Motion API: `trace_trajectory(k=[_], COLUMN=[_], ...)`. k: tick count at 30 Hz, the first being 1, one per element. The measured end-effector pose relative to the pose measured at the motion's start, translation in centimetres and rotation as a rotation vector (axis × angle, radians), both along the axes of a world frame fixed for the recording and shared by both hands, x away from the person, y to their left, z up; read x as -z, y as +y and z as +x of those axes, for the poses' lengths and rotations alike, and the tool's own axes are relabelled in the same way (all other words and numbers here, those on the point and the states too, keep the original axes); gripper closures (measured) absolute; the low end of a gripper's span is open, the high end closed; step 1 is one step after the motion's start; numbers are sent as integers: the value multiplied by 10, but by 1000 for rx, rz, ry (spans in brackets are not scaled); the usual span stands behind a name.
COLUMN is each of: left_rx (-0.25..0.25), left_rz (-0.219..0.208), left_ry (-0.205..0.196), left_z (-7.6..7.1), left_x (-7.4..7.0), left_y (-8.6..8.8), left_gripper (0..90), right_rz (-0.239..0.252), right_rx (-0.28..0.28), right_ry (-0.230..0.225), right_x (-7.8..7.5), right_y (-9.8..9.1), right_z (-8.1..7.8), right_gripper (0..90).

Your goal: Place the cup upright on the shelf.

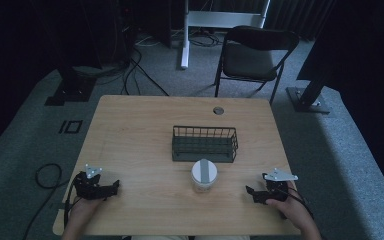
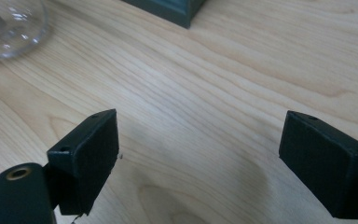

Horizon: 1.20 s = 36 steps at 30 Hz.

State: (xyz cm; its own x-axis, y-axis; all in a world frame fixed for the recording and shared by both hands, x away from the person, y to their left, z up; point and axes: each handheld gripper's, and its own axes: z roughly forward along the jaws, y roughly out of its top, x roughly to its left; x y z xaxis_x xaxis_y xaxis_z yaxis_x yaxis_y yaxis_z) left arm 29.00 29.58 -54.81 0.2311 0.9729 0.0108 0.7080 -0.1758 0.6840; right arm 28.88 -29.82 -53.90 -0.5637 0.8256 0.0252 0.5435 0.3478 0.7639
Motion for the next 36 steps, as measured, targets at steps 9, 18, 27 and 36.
trace_trajectory(k=[9, 18, 27, 36], left_rx=[0, 0, 0, 0], left_rz=[0, 0, 0, 0], left_ry=[0, 0, 0, 0], left_z=[0, 0, 0, 0], left_x=[0, 0, 0, 0], left_y=[0, 0, 0, 0], left_gripper=[1, 1, 1, 1], right_rz=[6, 31, 33, 44], right_rx=[-41, -93, -137, -197], right_ry=[-8, -32, -25, -31], right_x=[-4, -12, -12, -14], right_y=[9, 25, 39, 54], right_z=[-1, -2, -2, -4], right_gripper=[116, 116, 116, 116])
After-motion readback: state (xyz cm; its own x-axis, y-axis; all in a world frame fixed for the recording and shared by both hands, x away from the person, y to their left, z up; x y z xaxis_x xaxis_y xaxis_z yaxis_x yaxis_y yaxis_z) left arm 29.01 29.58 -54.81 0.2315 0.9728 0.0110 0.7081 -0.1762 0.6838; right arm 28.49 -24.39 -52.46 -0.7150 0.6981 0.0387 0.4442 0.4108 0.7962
